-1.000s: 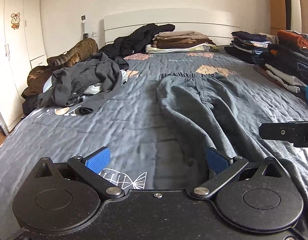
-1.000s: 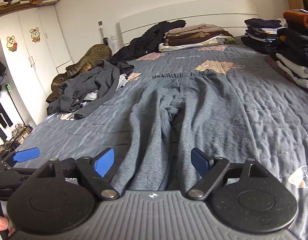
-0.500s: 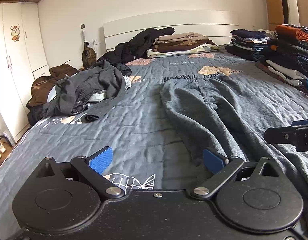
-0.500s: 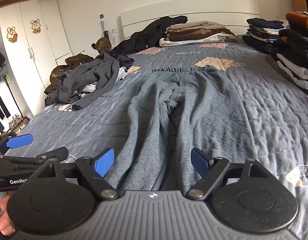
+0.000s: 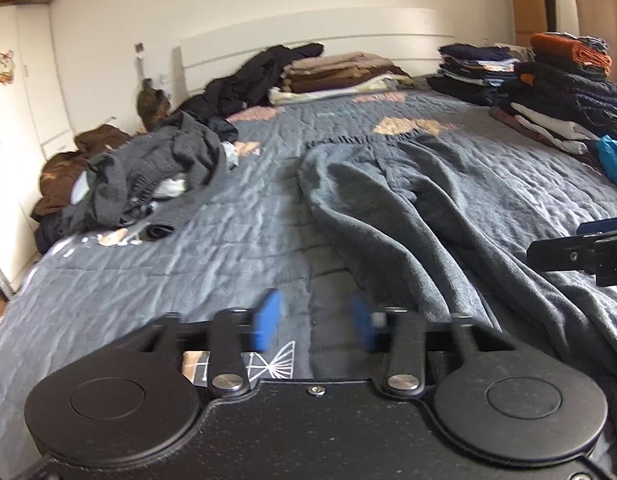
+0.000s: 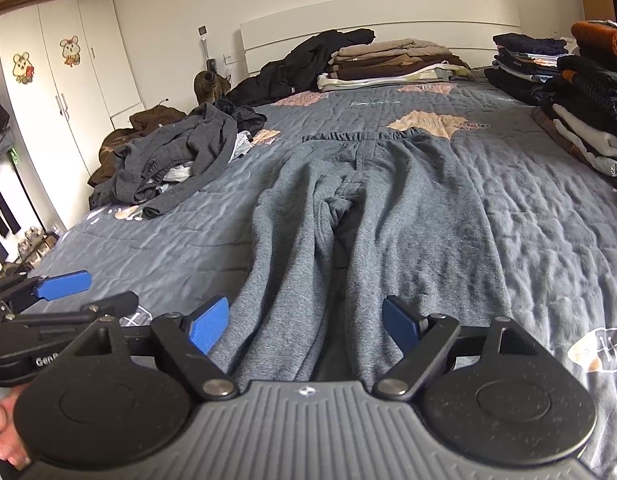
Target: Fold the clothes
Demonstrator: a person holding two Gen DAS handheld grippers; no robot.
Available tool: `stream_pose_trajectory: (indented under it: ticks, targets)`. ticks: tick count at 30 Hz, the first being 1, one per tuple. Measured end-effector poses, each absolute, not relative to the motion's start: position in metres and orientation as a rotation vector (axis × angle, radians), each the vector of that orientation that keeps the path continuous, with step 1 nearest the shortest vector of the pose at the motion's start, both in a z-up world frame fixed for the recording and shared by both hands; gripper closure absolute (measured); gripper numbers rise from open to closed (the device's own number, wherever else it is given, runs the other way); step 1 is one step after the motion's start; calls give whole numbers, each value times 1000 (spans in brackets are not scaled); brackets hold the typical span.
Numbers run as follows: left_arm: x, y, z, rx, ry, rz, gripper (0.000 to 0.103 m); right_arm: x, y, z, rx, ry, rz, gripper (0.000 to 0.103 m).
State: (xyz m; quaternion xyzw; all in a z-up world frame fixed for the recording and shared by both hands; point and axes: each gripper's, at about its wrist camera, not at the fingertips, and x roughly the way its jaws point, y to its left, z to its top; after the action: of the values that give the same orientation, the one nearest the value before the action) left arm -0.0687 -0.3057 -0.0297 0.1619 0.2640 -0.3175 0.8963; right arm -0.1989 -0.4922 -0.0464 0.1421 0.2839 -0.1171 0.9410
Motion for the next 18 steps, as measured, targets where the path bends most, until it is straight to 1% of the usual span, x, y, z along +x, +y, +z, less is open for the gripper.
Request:
stream_pose_trajectory:
  ticks: [1, 2, 8, 12, 15, 17, 18]
  targets:
    - [-65, -305, -31, 330, 565, -685, 87, -199, -493, -48, 283, 586, -243, 19]
    - [-61, -305, -33, 324, 584, -712, 87, -199, -493, -49, 277, 593, -246, 19]
    - [-46, -311, -50, 277, 713, -859, 87, -196, -496, -58, 275, 628, -241, 19]
    - [-48, -323, -65, 345, 747, -900, 87, -195, -495, -62, 271, 648, -233, 19]
    - [-46, -329, -71, 345, 782, -933, 86, -195, -494, -63, 266, 654, -225, 19]
    - [-46, -334, -75, 353, 795, -943, 83, -195, -493, -66, 264, 662, -220, 19]
    - [-48, -336, -77, 367, 794, -940, 74, -195, -493, -67, 261, 668, -217, 19]
